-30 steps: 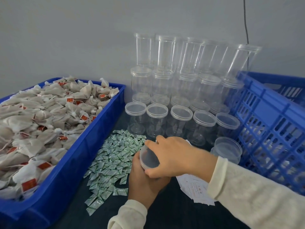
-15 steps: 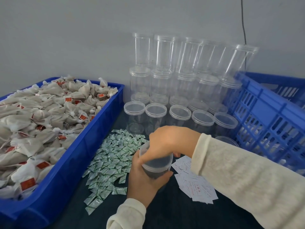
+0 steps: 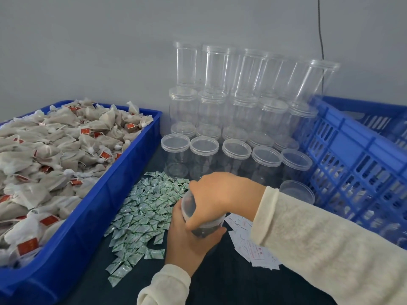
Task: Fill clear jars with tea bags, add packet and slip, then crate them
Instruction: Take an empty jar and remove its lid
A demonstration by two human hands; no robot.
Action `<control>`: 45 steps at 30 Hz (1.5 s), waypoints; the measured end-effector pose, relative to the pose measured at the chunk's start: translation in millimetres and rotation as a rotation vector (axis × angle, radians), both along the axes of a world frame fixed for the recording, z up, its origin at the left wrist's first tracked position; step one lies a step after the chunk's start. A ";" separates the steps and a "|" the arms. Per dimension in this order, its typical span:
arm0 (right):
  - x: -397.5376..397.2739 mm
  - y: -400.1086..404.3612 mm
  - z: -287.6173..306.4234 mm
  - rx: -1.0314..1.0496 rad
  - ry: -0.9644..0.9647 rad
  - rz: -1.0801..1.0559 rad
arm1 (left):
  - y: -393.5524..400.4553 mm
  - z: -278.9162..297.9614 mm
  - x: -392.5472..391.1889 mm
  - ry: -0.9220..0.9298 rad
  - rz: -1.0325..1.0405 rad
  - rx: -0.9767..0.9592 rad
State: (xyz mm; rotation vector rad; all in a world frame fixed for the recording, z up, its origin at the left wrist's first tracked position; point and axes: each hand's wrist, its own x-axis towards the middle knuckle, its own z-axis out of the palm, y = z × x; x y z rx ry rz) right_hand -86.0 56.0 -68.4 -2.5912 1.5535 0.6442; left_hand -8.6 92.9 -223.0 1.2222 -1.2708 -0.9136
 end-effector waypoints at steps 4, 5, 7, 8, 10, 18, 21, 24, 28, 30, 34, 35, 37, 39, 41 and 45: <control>-6.6 -2.3 13.5 0.176 -0.021 0.077 | 2.4 2.2 0.3 0.027 -0.008 0.017; -8.5 -3.1 14.0 0.194 -0.029 0.107 | 2.7 2.8 0.3 0.028 -0.006 0.010; -11.8 -5.5 13.6 0.210 -0.052 0.157 | 3.7 5.1 -0.2 0.024 -0.003 0.008; -13.0 -6.4 13.7 0.219 -0.058 0.174 | 4.0 6.0 -0.5 0.024 -0.003 0.006; -13.9 -6.2 16.1 0.236 -0.060 0.212 | 4.4 6.0 -0.7 0.018 0.001 -0.009; -25.9 -8.7 11.0 0.327 -0.190 0.211 | 1.3 1.1 1.4 -0.023 -0.013 -0.021; -19.9 -4.3 8.2 0.185 -0.152 -0.082 | -1.3 -1.0 0.6 -0.029 -0.015 -0.059; -6.6 -2.4 3.9 -0.013 -0.055 -0.117 | -2.9 -3.8 -1.6 -0.039 -0.004 -0.047; -1.5 -0.2 7.9 0.044 -0.085 -0.009 | -1.5 -1.1 -1.6 -0.003 -0.008 -0.035; -3.1 0.2 12.1 0.108 -0.092 0.049 | 0.8 1.3 -1.0 0.013 -0.011 -0.007; -13.3 -4.9 12.6 0.186 -0.138 0.161 | 2.7 4.8 -0.3 0.014 -0.016 -0.047; -16.1 -5.8 12.9 0.200 -0.153 0.183 | 2.8 5.5 -0.6 0.005 -0.023 -0.051; -19.0 -7.6 14.1 0.233 -0.160 0.219 | 2.8 5.2 0.0 -0.007 -0.026 -0.053; -19.6 -10.2 17.0 0.264 -0.157 0.262 | 2.0 3.3 1.1 -0.014 -0.037 -0.056; -22.1 -12.7 25.4 0.303 -0.222 0.304 | 0.7 1.4 2.4 -0.007 -0.049 -0.061; -51.5 -17.1 50.8 0.253 -0.639 0.233 | -0.8 0.8 3.2 0.000 -0.069 -0.086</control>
